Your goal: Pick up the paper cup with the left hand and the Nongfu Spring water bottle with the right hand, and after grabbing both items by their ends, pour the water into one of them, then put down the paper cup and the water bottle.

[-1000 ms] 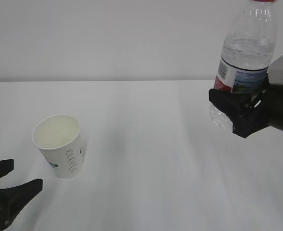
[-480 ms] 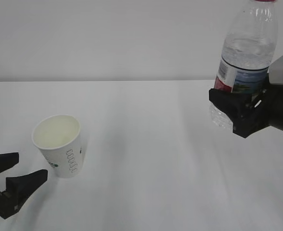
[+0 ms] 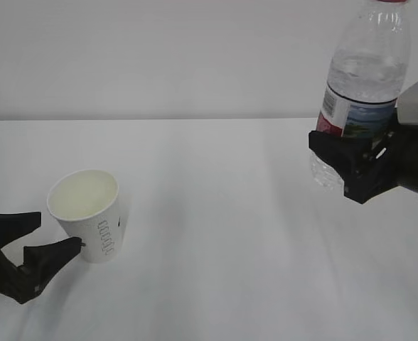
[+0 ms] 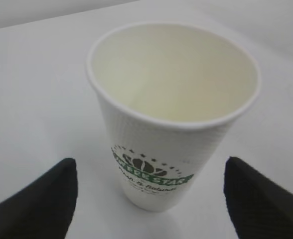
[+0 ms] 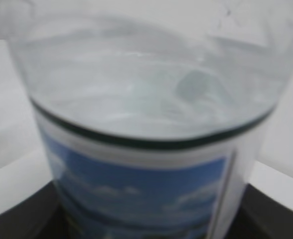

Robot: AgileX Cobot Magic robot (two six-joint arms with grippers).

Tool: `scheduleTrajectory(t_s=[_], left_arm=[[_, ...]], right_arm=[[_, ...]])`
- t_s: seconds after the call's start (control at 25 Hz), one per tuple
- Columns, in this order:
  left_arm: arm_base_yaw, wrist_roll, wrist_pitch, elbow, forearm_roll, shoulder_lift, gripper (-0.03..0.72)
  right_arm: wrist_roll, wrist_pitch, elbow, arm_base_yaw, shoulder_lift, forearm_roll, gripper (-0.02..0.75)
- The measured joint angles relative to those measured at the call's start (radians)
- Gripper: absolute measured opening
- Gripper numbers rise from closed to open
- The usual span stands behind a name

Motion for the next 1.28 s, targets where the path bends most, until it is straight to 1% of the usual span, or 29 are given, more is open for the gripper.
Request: scheduleTrajectory(t_s=[0.32, 0.76, 1.28], left_arm=[[0.0, 0.029, -0.002, -0.008, 0.005, 0.061, 0.691], [0.0, 0.034, -0.002, -0.076, 0.037, 0.084, 0.69], [0.0, 0.034, -0.002, -0.079, 0.059, 0.114, 0.686]], right_arm=[[0.0, 0.0, 0.0, 0.0, 0.0, 0.0, 0.484], [0.0, 0.0, 0.0, 0.0, 0.0, 0.0, 0.484], [0.0, 0.0, 0.0, 0.0, 0.0, 0.0, 0.484]])
